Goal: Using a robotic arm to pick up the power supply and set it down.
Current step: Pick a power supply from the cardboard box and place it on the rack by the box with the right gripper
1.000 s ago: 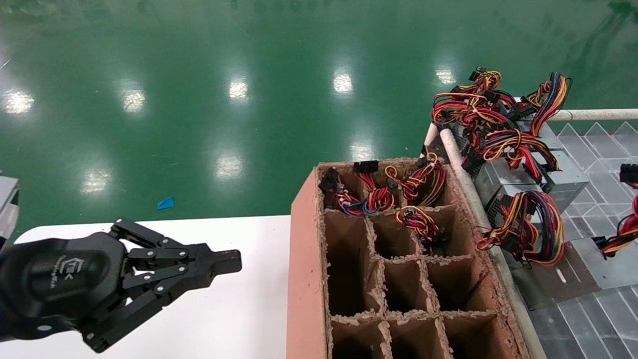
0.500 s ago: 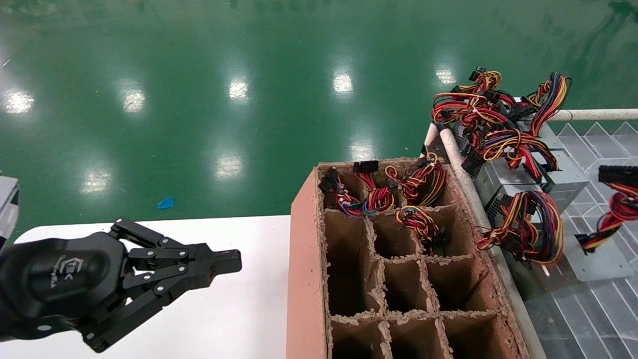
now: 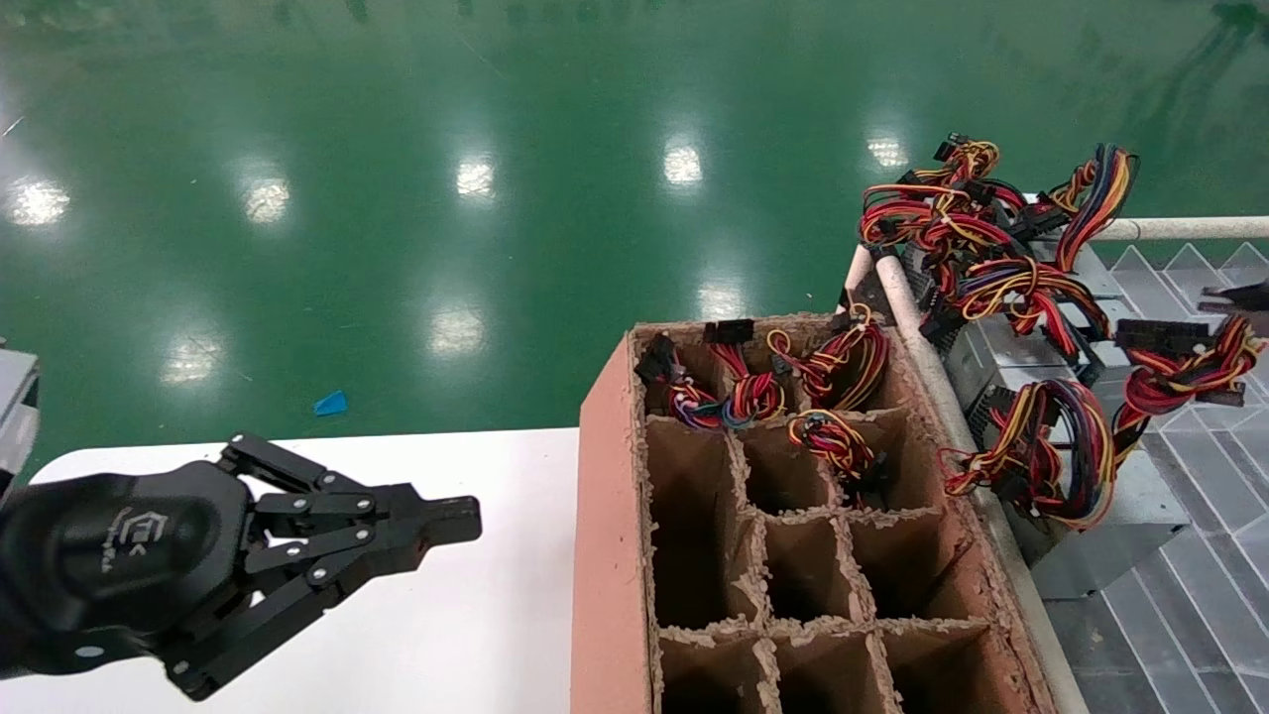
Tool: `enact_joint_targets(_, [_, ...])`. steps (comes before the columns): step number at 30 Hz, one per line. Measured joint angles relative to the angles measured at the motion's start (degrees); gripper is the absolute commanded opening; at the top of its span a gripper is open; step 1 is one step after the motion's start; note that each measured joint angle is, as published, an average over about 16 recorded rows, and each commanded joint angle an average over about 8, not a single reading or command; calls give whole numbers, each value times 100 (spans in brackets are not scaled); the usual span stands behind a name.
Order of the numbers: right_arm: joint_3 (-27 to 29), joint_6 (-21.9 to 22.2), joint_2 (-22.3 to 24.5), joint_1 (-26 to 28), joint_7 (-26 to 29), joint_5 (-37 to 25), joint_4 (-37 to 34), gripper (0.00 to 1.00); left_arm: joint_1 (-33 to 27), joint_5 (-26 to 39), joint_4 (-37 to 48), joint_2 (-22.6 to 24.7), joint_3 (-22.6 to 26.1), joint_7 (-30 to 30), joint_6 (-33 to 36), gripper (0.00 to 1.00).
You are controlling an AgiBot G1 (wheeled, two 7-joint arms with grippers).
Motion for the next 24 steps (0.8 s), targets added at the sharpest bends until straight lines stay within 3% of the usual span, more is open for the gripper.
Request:
enact_joint_targets(3, [-28, 52, -110, -20, -17, -54, -56, 2, 0, 0, 0, 0, 0, 0, 0, 0])
enact_joint_targets(11, [-40, 111, -240, -11, 5, -115, -93, 97, 0, 0, 0, 0, 0, 0, 0, 0])
enact_joint_targets(12, [-36, 114, -241, -7, 10, -113, -87, 100, 0, 0, 0, 0, 0, 0, 0, 0])
enact_joint_targets(24, [-31, 247, -142, 14, 214, -222, 24, 100, 0, 0, 0, 0, 0, 0, 0, 0])
